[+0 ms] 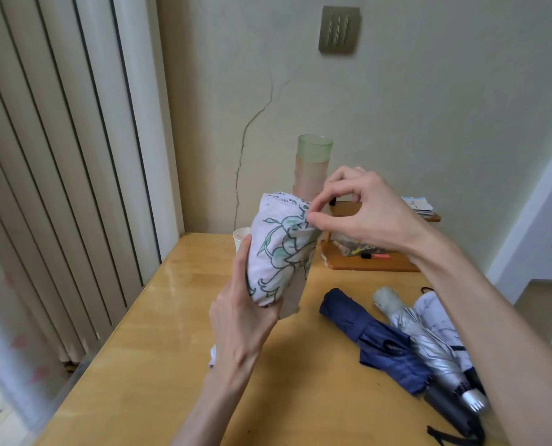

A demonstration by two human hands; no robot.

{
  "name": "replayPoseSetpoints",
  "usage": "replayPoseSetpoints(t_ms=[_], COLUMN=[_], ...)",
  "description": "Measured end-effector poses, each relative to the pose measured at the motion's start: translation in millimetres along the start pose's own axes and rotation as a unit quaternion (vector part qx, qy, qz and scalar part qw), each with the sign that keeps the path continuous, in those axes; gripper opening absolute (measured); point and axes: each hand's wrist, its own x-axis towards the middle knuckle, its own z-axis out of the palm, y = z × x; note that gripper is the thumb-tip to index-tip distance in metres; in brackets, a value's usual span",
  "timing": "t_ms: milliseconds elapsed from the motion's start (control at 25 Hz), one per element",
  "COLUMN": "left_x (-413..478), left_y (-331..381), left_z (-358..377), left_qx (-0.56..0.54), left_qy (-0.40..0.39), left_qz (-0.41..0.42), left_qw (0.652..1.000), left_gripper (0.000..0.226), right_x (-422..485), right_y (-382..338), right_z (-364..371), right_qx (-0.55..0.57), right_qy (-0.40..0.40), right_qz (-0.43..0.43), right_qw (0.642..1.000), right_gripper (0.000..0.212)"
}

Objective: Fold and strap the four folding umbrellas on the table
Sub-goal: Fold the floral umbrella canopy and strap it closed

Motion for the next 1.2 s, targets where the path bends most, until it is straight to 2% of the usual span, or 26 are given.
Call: replayPoseSetpoints(t_ms=[200, 400, 560, 680, 800, 920, 1000, 1080, 1200], left_x=[0.2, 2.0, 0.8, -0.3, 0.9, 2.1, 0.3, -1.8, -3.3], left_y=[-1.5, -4.1, -5.9, -4.0, -4.3, -9.2, -11.3, -11.3, -11.6], left_z=[-0.5, 1.2, 1.6, 1.6, 2.6, 3.8, 4.0, 2.5, 2.5], left_qx=[-0.028, -0.006, 0.003, 0.017, 0.033, 0.017, -0.051, -0.121, -0.145], left_qy=[0.000, -0.003, -0.017, -0.041, -0.078, -0.116, -0.132, -0.123, -0.119], left_qz=[0.000, 0.010, 0.011, 0.004, 0.010, 0.012, -0.003, -0.022, -0.017], left_qw=[1.000, 1.000, 1.000, 0.999, 0.996, 0.993, 0.990, 0.985, 0.982], left_gripper=[0.095, 0.100, 0.100, 0.105, 0.111, 0.116, 0.115, 0.113, 0.112], right_x=[-2.2, 0.8, 2.4, 3.2, 3.4, 4.2, 5.0, 4.4, 2.4], right_y=[0.1, -0.9, -1.6, -2.8, -4.6, -8.7, -7.5, -5.3, -3.4], right_z=[11.3, 25.6, 21.9, 10.9, 4.1, 8.0, 14.2, 19.9, 23.6], right_qx=[-0.114, -0.084, -0.054, -0.084, -0.161, -0.273, -0.241, -0.126, -0.068], right_qy=[0.044, 0.067, 0.002, -0.067, -0.073, -0.048, -0.028, -0.004, 0.018], right_qz=[-0.038, -0.024, -0.002, -0.015, -0.058, -0.120, -0.107, -0.054, 0.003], right_qw=[0.992, 0.994, 0.999, 0.994, 0.983, 0.953, 0.964, 0.991, 0.997], right_gripper=[0.018, 0.018, 0.011, 0.011, 0.011, 0.012, 0.013, 0.012, 0.016])
